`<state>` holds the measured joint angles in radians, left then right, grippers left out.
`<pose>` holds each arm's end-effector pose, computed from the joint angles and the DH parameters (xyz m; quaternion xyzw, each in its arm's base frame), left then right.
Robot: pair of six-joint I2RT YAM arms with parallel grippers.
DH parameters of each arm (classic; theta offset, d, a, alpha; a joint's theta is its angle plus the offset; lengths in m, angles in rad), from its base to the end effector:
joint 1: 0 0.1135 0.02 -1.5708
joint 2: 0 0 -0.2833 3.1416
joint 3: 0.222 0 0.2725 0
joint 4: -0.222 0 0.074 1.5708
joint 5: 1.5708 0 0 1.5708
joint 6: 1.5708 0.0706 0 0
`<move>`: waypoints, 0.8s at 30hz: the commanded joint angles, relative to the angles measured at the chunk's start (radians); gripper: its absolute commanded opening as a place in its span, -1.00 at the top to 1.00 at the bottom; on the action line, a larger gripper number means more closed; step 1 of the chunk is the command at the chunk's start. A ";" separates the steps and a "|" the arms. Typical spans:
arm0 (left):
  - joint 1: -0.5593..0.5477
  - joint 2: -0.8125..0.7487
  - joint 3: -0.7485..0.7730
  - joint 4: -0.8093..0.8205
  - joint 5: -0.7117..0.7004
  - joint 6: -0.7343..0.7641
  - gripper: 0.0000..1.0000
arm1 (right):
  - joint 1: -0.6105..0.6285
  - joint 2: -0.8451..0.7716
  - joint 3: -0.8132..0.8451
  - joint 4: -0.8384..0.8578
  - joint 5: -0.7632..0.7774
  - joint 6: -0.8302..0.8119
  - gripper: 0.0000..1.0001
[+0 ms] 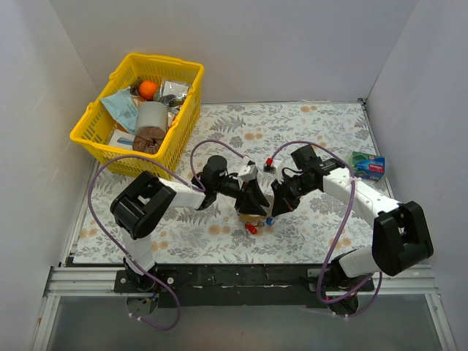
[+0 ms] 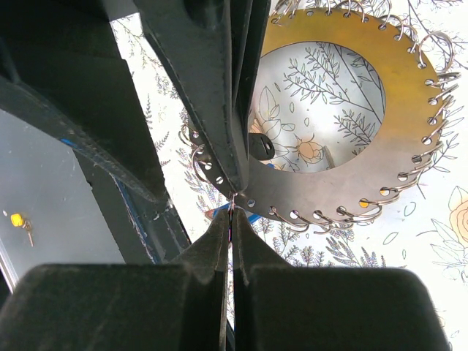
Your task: Put the keys on the keyring
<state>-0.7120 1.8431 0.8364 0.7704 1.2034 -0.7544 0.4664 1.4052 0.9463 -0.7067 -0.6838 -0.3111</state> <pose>0.2489 -0.3018 0.1705 0.3365 0.6548 -0.6718 0.0815 0.2380 0.1698 0.2107 -0.4122 0.8284 0.3421 0.1635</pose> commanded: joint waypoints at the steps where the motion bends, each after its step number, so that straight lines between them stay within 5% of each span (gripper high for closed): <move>1: 0.011 0.011 -0.007 0.187 -0.001 -0.117 0.22 | 0.005 -0.025 0.022 0.004 -0.026 -0.005 0.97; 24: -0.004 0.091 0.064 0.084 0.035 -0.077 0.33 | 0.005 -0.034 0.022 0.013 -0.022 -0.002 0.97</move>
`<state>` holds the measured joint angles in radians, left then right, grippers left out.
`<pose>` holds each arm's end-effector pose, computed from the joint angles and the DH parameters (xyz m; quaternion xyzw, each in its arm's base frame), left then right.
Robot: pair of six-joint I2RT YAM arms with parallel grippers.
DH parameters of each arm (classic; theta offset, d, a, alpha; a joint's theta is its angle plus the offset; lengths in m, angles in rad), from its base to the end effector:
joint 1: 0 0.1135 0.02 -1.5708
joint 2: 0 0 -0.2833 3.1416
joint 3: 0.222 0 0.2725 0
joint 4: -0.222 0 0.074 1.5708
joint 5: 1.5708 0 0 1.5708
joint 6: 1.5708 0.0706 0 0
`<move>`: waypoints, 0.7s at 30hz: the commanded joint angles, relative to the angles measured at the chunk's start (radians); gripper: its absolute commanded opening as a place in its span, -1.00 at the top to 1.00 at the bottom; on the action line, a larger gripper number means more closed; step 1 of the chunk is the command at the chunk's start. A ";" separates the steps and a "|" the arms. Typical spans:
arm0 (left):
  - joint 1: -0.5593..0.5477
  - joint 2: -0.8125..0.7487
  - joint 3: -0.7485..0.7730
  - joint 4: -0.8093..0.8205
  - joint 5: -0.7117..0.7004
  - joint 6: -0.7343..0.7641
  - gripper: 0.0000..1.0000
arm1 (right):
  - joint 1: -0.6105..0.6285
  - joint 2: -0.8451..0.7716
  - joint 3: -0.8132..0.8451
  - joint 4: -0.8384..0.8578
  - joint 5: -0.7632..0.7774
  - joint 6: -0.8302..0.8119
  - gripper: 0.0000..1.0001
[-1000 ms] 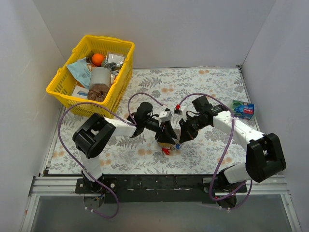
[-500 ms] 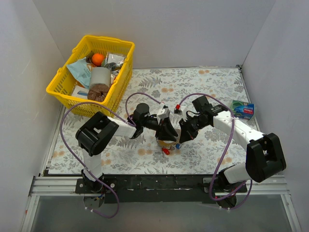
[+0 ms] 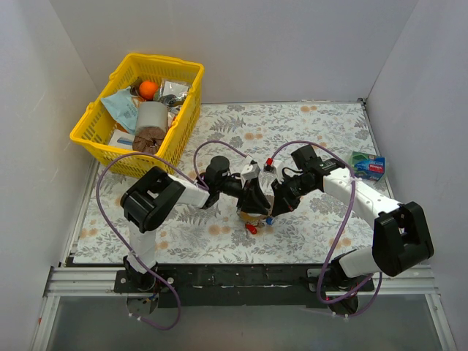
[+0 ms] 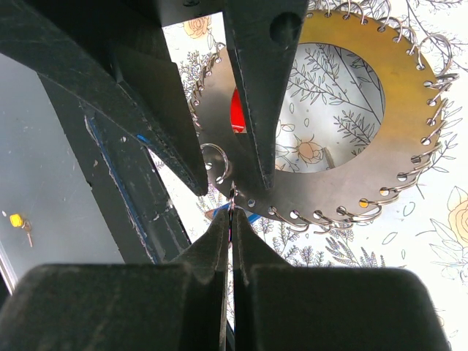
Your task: Put the keys on the keyring
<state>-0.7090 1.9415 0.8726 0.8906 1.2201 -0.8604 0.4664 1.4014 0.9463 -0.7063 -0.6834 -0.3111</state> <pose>0.2603 -0.3106 0.1560 0.3188 0.6548 -0.6825 0.0613 0.2377 0.1696 0.2117 -0.4127 0.8279 0.3420 0.1655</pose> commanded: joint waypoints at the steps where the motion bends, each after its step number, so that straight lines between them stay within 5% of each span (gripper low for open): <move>1: -0.009 -0.007 0.035 -0.054 0.016 0.043 0.33 | 0.005 -0.033 0.020 0.014 -0.021 -0.002 0.97; 13: -0.018 0.017 0.066 -0.082 0.027 0.052 0.50 | 0.005 -0.035 0.020 0.014 -0.016 -0.003 0.97; 21: -0.020 0.023 0.082 -0.082 0.042 0.040 0.97 | 0.005 -0.028 0.025 0.016 -0.018 -0.003 0.97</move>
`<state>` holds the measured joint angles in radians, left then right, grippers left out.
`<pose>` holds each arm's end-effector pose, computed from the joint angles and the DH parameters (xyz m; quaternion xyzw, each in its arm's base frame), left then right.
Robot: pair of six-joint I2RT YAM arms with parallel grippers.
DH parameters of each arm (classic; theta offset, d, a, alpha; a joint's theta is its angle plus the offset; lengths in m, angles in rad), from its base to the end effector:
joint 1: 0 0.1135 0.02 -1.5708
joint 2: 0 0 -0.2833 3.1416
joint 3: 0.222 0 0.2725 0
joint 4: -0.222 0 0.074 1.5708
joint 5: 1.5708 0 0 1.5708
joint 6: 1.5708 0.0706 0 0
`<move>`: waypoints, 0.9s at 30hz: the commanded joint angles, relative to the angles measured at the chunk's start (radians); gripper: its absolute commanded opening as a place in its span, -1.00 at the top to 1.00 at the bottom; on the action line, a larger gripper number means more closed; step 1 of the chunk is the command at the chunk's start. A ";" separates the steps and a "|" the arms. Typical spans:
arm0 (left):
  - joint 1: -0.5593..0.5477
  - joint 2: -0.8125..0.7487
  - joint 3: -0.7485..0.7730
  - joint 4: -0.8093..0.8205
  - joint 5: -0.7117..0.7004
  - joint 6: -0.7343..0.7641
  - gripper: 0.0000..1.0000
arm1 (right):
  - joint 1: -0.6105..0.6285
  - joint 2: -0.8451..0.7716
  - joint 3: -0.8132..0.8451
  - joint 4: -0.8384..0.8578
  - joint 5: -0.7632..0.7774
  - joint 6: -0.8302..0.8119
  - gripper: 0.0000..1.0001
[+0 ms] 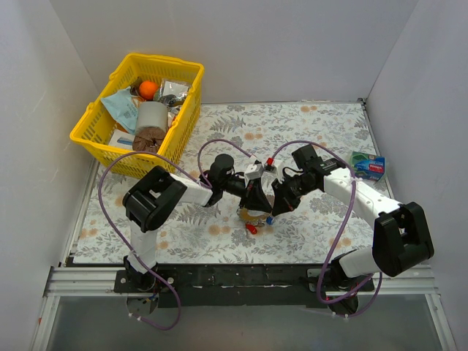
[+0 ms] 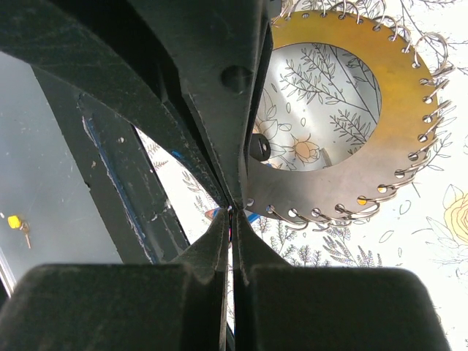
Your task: Put the keys on the keyring
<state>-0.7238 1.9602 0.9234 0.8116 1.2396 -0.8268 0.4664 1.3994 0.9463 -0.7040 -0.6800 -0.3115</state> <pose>0.2622 -0.3209 0.1557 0.3287 0.6544 -0.6795 0.0443 0.2380 0.1695 0.2122 -0.4133 0.8278 0.3404 0.1678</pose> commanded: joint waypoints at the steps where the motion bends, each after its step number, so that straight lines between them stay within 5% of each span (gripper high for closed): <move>1: -0.005 0.005 0.032 0.000 0.026 0.002 1.00 | 0.005 -0.027 0.025 0.015 -0.021 -0.003 0.97; 10: -0.005 -0.014 -0.014 0.136 0.011 -0.083 1.00 | 0.005 -0.040 0.040 0.038 -0.003 0.012 0.93; 17: 0.001 -0.058 -0.066 0.265 -0.064 -0.136 1.00 | 0.005 -0.122 0.054 0.124 0.023 0.083 0.21; 27: 0.047 -0.133 -0.121 0.440 -0.124 -0.221 1.00 | 0.000 -0.261 0.049 0.328 0.088 0.209 -0.44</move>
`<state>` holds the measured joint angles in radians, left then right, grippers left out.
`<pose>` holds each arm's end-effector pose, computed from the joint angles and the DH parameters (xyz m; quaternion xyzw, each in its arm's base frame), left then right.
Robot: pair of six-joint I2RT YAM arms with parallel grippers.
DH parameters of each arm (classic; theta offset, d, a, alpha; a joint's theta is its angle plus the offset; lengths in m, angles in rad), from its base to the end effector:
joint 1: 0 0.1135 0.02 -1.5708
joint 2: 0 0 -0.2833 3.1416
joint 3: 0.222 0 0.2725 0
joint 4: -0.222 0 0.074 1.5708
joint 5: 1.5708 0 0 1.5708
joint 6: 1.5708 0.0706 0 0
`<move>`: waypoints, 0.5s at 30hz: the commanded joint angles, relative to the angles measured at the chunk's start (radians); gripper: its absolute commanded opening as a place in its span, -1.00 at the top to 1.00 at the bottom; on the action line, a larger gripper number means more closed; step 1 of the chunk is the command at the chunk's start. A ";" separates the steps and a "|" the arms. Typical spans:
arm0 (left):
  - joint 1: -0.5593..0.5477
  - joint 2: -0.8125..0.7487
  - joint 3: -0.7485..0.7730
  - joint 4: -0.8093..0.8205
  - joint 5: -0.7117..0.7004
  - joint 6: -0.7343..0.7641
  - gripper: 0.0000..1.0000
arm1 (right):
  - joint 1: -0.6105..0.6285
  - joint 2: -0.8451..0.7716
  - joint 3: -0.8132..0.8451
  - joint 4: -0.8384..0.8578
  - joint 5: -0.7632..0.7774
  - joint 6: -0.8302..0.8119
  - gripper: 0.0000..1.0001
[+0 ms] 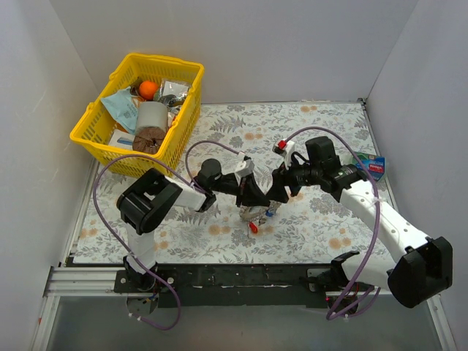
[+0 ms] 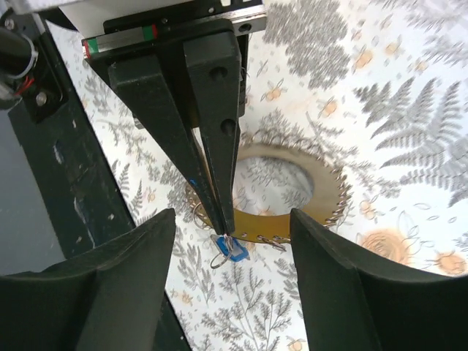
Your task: Put the keys on the keyring
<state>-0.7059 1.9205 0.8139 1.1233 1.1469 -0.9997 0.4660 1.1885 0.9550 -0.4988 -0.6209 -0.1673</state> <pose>0.2571 -0.3038 0.1706 0.2964 0.6393 -0.7013 0.1075 0.2357 0.1645 0.2853 -0.3890 0.7878 0.3336 0.3418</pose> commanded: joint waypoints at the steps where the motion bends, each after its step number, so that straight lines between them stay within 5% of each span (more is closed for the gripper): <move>1: 0.037 -0.098 -0.013 0.151 -0.030 -0.060 1.00 | 0.000 -0.056 0.044 0.132 0.033 0.072 -0.45; 12: 0.149 -0.104 -0.002 0.656 -0.045 -0.410 1.00 | -0.004 -0.115 0.083 0.247 0.084 0.201 -0.54; 15: 0.164 -0.103 0.010 0.722 -0.065 -0.461 1.00 | -0.004 -0.151 0.090 0.296 0.139 0.267 -0.78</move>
<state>-0.5648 1.8606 0.7937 1.3056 1.1202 -1.3331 0.4648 1.1030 0.9863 -0.3248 -0.5457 0.0040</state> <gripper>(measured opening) 0.013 0.839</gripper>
